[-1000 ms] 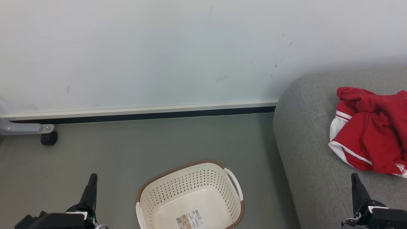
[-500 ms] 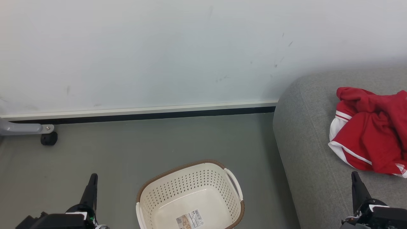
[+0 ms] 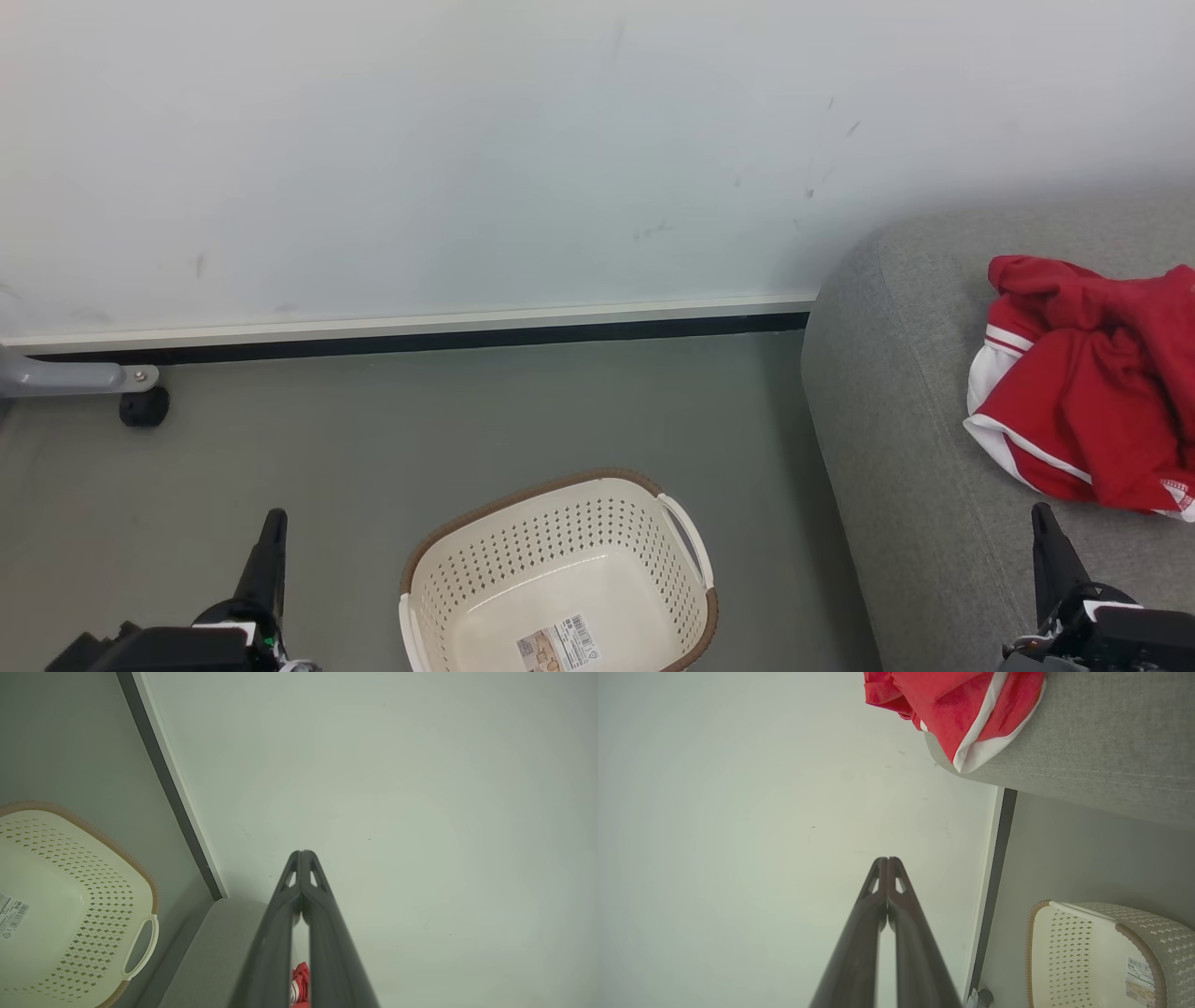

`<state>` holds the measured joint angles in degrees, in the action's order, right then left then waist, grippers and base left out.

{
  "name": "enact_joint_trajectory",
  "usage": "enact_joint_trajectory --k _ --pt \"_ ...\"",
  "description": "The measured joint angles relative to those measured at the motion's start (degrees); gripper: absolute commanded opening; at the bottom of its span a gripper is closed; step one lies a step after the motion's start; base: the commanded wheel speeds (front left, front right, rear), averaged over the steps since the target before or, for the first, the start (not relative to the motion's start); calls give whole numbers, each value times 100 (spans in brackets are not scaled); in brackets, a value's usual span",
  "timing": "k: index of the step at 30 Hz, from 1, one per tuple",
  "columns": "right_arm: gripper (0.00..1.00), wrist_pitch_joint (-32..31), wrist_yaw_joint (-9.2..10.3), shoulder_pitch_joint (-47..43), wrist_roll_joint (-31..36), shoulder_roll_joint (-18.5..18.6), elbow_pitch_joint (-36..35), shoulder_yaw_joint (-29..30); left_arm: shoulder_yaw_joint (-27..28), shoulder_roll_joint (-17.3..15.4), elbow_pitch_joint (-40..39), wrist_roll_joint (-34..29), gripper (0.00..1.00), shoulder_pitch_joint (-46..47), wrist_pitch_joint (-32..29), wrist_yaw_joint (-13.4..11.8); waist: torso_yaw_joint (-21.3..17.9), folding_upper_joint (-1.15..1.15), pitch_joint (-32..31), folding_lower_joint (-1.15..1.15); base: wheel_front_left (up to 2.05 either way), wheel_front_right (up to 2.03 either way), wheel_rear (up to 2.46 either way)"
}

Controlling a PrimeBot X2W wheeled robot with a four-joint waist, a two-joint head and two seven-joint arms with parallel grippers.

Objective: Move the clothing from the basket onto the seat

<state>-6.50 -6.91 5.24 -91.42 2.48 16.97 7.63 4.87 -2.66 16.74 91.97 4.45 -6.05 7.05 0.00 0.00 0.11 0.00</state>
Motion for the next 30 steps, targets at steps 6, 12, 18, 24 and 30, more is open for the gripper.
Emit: enact_joint_trajectory --k 6,12,18,24,30 --pt "0 0 0 0 0 0 -1 0 0 0 1 0 0 0 0 0 0 0 0 0 0 0 0" --pt "0 0 0 0 0 0 -1 0 0 0 3 0 0 0 0 0 0 0 0 0 0 0 0" --pt "0 0 0 0 0 0 -1 0 0 0 3 0 0 1 0 0 0 0 0 0 0 0 0" --pt "0 0 0 0 0 0 -1 0 0 0 4 0 0 1 0 1 0 0 0 0 0 0 0" --pt "0 0 0 0 0 0 -1 0 0 0 5 0 0 1 0 1 0 0 0 0 0 0 0"
